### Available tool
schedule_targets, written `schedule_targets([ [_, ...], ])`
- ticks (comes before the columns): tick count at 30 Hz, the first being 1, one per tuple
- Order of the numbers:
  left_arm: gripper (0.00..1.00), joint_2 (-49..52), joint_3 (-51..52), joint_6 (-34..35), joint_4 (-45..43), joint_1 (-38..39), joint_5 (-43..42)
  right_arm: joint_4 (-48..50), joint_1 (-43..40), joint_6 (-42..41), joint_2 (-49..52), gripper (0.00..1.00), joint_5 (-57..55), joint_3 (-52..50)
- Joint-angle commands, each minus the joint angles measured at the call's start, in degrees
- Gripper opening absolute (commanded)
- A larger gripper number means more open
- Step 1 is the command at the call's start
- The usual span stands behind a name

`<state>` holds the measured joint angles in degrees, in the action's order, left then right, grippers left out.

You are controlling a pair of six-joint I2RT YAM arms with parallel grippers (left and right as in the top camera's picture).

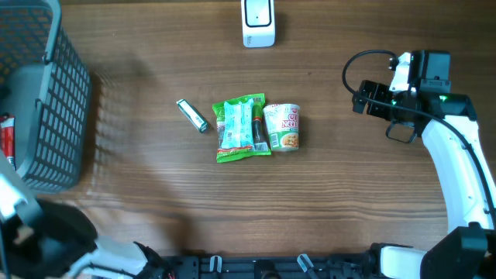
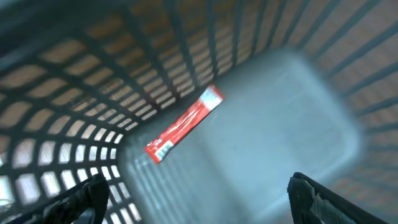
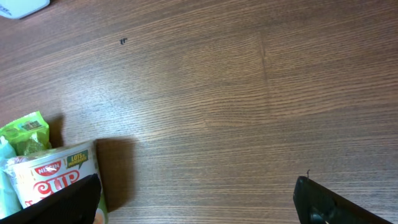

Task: Scan the item barcode
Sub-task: 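Move the left gripper into the basket and grasp the red stick packet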

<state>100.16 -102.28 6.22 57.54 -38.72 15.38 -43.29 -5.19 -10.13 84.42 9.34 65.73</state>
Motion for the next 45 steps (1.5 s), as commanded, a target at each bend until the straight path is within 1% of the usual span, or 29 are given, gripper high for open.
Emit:
schedule_targets([
  [1, 0.96, 6.62, 0.07, -11.34, 0.37, -1.25, -2.12, 0.17, -0.13, 1.01, 0.11, 1.00, -0.57, 0.52],
  [5, 0.98, 12.09, 0.07, -16.44, 0.37, -1.97, -2.54, 0.17, -0.13, 1.03, 0.11, 1.00, -0.57, 0.55],
  [8, 0.98, 15.39, 0.07, -18.05, 0.33, -2.67, -2.49, 0.17, -0.13, 1.01, 0.11, 1.00, -0.57, 0.55],
  [14, 0.96, 20.92, 0.07, -18.10, -1.31, -5.16, -4.96, 0.17, -0.13, 1.01, 0.11, 1.00, -0.57, 0.55],
  [19, 0.97, 25.27, 0.07, -21.07, -2.91, -7.74, -9.03, 0.17, -0.13, 1.01, 0.11, 1.00, -0.57, 0.55],
  [23, 0.98, 26.77, 0.07, -21.27, -4.76, -9.07, -10.56, 0.17, -0.13, 1.01, 0.11, 1.00, -0.57, 0.52],
  [27, 0.97, 27.93, 0.07, -23.39, -6.19, -10.03, -13.62, 0.17, -0.13, 1.01, 0.11, 1.00, -0.57, 0.55],
  [32, 0.96, 30.62, 0.13, -23.43, -6.47, -10.54, -14.29, 0.17, -0.13, 1.01, 0.11, 1.00, -0.57, 0.55],
  [34, 0.94, 31.50, 0.52, -23.41, -6.51, -10.54, -14.80, 0.17, -0.13, 1.01, 0.11, 1.00, -0.57, 0.55],
  [35, 0.90, 31.67, 0.72, -23.41, -6.51, -10.54, -15.08, 0.17, -0.13, 1.01, 0.11, 1.00, -0.57, 0.52],
  [36, 0.69, 31.87, 0.94, -23.39, -6.25, -10.54, -17.31, 0.17, -0.13, 1.01, 0.11, 1.00, -0.57, 0.55],
  [37, 0.56, 31.67, 0.92, -23.39, -6.29, -10.54, -21.33, 0.17, -0.13, 1.01, 0.11, 1.00, -0.55, 0.52],
  [38, 0.53, 31.43, 0.90, -23.37, -6.29, -10.51, -23.26, 0.17, -0.13, 1.01, 0.11, 1.00, -0.57, 0.55],
  [40, 0.52, 30.69, 0.90, -22.75, -6.27, -10.51, -25.81, 0.17, -0.13, 1.03, 0.11, 1.00, -0.57, 0.55],
  [41, 0.54, 29.99, 0.90, -20.63, -6.58, -10.51, -26.08, 0.17, -0.13, 1.01, 0.11, 1.00, -0.57, 0.55],
  [43, 0.65, 29.29, 0.90, -19.08, -7.02, -10.54, -26.05, 0.17, -0.13, 1.01, 0.11, 1.00, -0.57, 0.52],
  [45, 0.66, 29.18, 0.90, -18.80, -7.10, -10.54, -26.05, 0.17, -0.13, 1.03, 0.11, 1.00, -0.57, 0.55],
])
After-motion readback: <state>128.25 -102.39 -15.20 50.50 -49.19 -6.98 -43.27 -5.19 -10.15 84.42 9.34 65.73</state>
